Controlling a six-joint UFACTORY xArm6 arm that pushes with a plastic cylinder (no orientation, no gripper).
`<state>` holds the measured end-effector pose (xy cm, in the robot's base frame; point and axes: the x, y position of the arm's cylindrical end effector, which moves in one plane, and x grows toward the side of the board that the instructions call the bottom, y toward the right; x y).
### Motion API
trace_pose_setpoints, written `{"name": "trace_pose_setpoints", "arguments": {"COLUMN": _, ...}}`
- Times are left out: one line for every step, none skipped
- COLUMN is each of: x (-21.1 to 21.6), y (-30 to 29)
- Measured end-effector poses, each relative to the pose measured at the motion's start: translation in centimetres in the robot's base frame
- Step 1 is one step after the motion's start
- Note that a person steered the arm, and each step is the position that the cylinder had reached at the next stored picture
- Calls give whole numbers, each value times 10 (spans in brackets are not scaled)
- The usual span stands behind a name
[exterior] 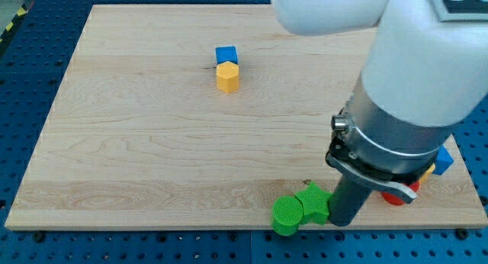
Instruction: Nudge the green star along with the green circle a bit right
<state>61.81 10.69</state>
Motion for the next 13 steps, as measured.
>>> {"name": "trace_pose_setpoints", "arguments": {"x": 0, "y": 0}}
{"name": "trace_pose_setpoints", "arguments": {"x": -4, "y": 8}}
{"name": "trace_pose_setpoints", "arguments": {"x": -1, "y": 31}}
{"name": "trace_pose_setpoints", "arguments": {"x": 0, "y": 36}}
{"name": "trace_pose_setpoints", "arguments": {"x": -23, "y": 42}}
{"name": "trace_pose_setpoints", "arguments": {"x": -63, "y": 24}}
{"name": "trace_pose_setpoints", "arguments": {"x": -70, "y": -22}}
{"name": "trace_pose_setpoints", "arguments": {"x": -50, "y": -79}}
{"name": "trace_pose_setpoints", "arguments": {"x": -20, "y": -138}}
{"name": "trace_pose_setpoints", "arguments": {"x": 1, "y": -155}}
{"name": "trace_pose_setpoints", "arguments": {"x": 1, "y": -155}}
{"name": "trace_pose_setpoints", "arguments": {"x": 1, "y": -142}}
{"name": "trace_pose_setpoints", "arguments": {"x": 0, "y": -111}}
